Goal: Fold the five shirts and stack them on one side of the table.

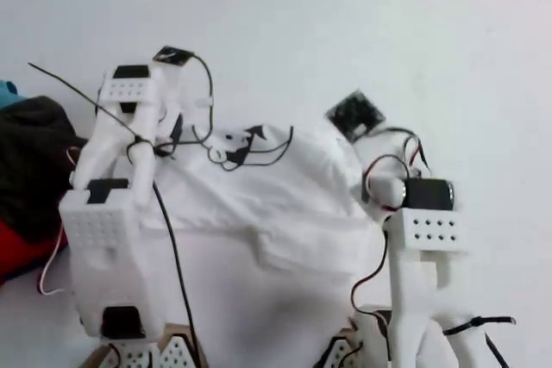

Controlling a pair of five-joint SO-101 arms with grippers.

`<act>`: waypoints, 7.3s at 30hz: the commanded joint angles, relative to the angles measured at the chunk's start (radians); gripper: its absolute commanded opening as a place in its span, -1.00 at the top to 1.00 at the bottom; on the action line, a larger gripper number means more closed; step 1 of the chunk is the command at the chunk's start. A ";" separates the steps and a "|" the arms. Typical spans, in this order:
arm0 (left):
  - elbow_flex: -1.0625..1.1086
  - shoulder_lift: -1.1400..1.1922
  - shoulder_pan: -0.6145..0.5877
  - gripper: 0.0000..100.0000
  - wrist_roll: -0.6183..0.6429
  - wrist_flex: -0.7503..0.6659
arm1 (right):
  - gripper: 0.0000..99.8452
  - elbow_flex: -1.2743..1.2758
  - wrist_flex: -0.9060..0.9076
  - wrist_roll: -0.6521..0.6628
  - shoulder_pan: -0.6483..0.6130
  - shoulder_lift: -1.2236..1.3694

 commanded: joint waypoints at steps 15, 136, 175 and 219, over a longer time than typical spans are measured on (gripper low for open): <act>-0.015 0.011 0.009 0.95 0.006 -0.035 | 0.96 -0.534 -0.197 -0.229 -0.076 0.940; 0.568 -0.364 -0.012 0.95 0.043 -0.253 | 0.96 -0.994 0.288 0.212 -0.248 1.013; 0.568 -0.362 -0.012 0.95 0.041 -0.253 | 0.96 -1.401 0.641 -0.017 -0.361 1.139; 0.217 -0.365 0.000 0.95 0.040 0.173 | 0.96 -1.008 0.354 -0.101 -0.133 1.043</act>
